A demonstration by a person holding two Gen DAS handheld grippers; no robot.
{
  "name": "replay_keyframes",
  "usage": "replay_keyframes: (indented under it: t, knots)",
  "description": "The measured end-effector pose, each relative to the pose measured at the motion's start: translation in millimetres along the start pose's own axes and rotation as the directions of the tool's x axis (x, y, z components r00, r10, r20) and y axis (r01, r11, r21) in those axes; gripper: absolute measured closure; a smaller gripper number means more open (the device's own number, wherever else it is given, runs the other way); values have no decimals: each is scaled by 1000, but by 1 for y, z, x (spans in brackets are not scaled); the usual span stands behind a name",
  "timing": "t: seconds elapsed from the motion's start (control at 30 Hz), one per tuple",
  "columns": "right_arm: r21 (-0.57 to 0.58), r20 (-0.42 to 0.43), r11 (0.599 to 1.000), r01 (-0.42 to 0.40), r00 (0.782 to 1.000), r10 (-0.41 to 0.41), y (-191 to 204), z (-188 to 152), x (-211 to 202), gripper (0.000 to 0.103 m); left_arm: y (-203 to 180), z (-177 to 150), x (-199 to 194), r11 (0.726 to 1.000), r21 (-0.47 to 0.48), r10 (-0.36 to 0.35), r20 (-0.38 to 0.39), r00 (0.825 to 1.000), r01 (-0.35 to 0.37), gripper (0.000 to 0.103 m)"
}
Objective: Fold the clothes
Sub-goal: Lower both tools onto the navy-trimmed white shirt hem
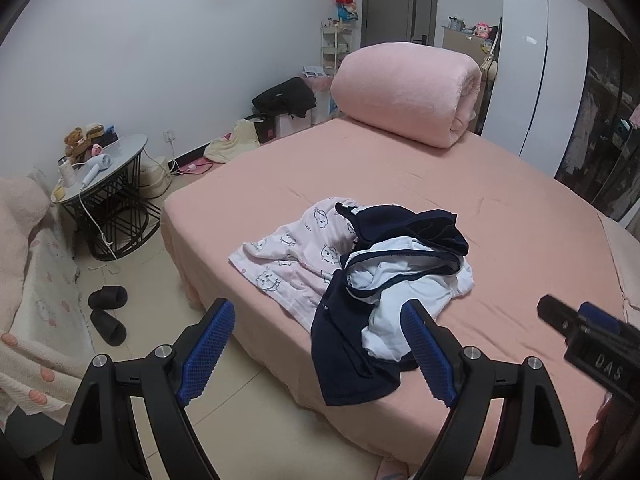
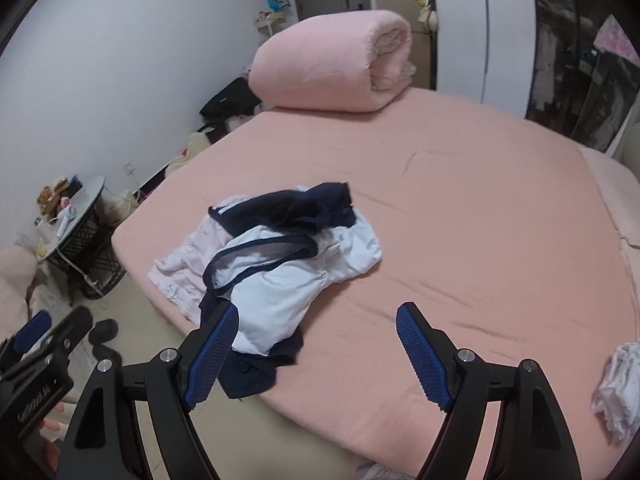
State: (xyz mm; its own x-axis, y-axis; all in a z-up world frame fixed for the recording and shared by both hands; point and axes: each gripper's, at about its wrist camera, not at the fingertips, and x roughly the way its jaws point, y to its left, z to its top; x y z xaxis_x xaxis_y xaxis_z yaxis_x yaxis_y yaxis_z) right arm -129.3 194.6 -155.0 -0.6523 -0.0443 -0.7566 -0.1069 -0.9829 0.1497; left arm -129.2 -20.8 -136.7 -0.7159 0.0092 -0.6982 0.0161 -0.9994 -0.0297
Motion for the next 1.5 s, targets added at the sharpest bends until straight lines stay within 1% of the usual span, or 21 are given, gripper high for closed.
replay_keyframes:
  t: [0.07,0.13,0.2,0.33,0.4,0.53,0.57,0.67,0.73,0.8,0.87,0.97,1.1,1.13,1.23,1.33,1.43,1.47,1.5]
  knots:
    - [6,-16,999,-43,999,43,-1,1,10,22,-2,2,9,1000,-8,-18,6,1000,18,18]
    - [3,-20,998,-68,998,68,-2,3,17,22,-2,4,18,999,-20,-44,9,999,44,18]
    - [-24,-22,998,-58,998,57,0,6,26,22,-4,5,26,998,-22,-60,19,998,60,18]
    - [-112,-15,994,-15,1000,14,2,11,41,22,-8,5,42,999,10,-35,53,998,34,18]
    - [-162,-14,987,10,1000,-12,2,14,50,22,-10,6,53,999,32,-13,48,999,12,18]
    - [-257,-2,966,39,999,-41,4,14,67,22,-12,5,75,998,63,7,31,1000,-9,18]
    - [-267,-6,963,40,999,-43,4,14,71,22,-13,5,80,998,67,5,27,1000,-7,18]
    - [-299,-20,953,42,999,-50,5,13,84,22,-14,2,94,998,64,-28,11,1000,27,18]
    - [-294,-44,955,24,998,-39,5,13,93,22,-16,1,103,997,65,-44,2,999,44,18]
    - [-295,-66,955,17,997,-38,5,14,100,22,-16,0,110,996,68,-51,5,999,51,18]
    - [-313,-67,949,25,997,-49,6,14,106,22,-16,-1,117,995,70,-67,7,998,66,18]
    - [-355,-66,934,35,996,-63,5,14,113,22,-14,-1,131,992,42,-121,-9,993,122,18]
    - [-401,-67,915,54,994,-88,1,15,126,22,-5,-1,153,975,-62,-216,-42,975,213,18]
    - [-403,-68,913,56,994,-91,0,15,129,22,-3,-2,158,971,-83,-229,-47,972,225,18]
    - [-410,-70,910,62,993,-100,-6,15,140,22,-3,-3,172,972,-110,-218,-71,973,209,18]
    - [-346,-67,938,0,997,-24,-17,19,149,22,-8,-5,182,974,-103,-208,-85,974,200,18]
    - [-287,-55,956,-65,997,51,-25,23,157,22,-12,-6,190,976,-90,-204,-86,975,197,18]
    - [-273,-61,958,-85,996,71,-27,24,162,22,-12,-6,193,974,-89,-214,-83,973,206,18]
    - [-273,-58,959,-82,996,69,-27,24,167,22,-13,-7,195,971,-88,-227,-76,971,221,18]
